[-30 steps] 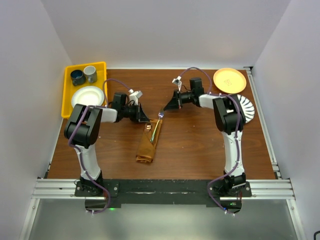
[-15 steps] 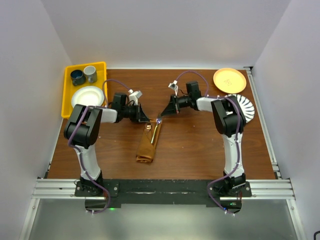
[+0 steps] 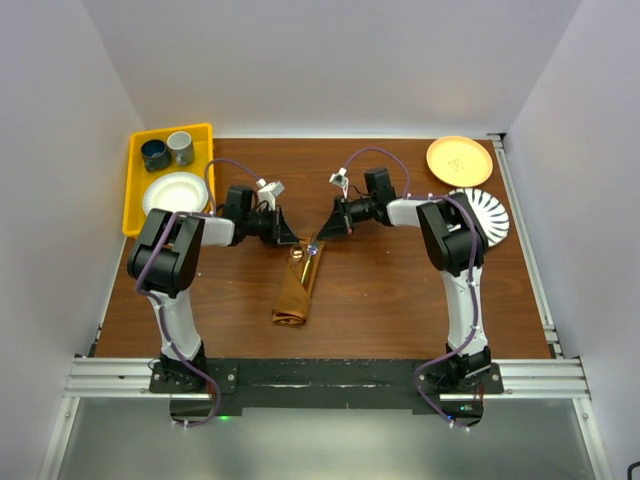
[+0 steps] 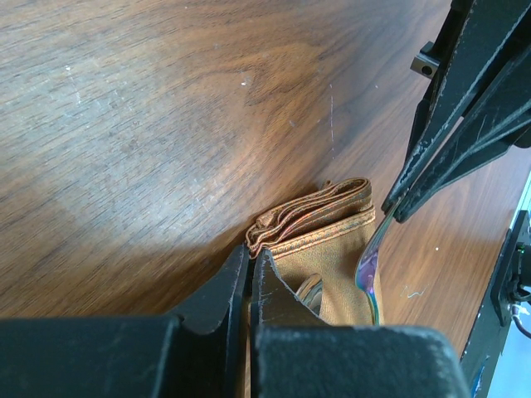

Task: Fold the napkin into a case and place the utensils inside
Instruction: Insert the fork into the folded napkin.

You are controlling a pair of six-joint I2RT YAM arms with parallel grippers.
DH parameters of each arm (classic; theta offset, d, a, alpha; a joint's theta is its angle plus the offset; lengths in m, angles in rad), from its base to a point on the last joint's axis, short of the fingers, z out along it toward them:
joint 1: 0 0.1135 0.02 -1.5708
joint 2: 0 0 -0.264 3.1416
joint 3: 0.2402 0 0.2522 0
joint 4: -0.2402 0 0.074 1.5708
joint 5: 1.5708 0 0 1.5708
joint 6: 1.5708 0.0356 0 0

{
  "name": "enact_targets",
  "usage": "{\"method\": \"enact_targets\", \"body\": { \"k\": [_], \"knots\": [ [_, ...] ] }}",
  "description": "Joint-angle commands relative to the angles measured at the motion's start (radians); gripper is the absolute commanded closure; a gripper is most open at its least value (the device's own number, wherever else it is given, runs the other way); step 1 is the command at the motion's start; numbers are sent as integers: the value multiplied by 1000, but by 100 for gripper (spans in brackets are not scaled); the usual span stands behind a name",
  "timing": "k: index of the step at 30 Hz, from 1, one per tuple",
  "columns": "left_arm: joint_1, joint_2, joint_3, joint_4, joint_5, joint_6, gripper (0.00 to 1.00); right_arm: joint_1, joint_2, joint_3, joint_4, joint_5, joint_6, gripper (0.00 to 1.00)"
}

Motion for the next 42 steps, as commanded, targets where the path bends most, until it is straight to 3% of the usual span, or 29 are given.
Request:
{"method": "enact_targets", "body": {
  "k": [1, 30, 37, 42],
  "knots": [
    [4, -19, -17, 6, -63, 7, 100, 29, -28, -7, -20, 5, -47, 100],
    [4, -19, -24, 11, -62, 4, 100, 77, 29, 38, -250, 36, -231, 100],
    [4, -25, -27, 11, -63, 1, 100, 78, 32, 79, -323, 72, -267, 69],
    [4, -30, -29, 11, -66, 2, 100, 77, 19, 93, -351, 112, -291, 57]
  ]
}}
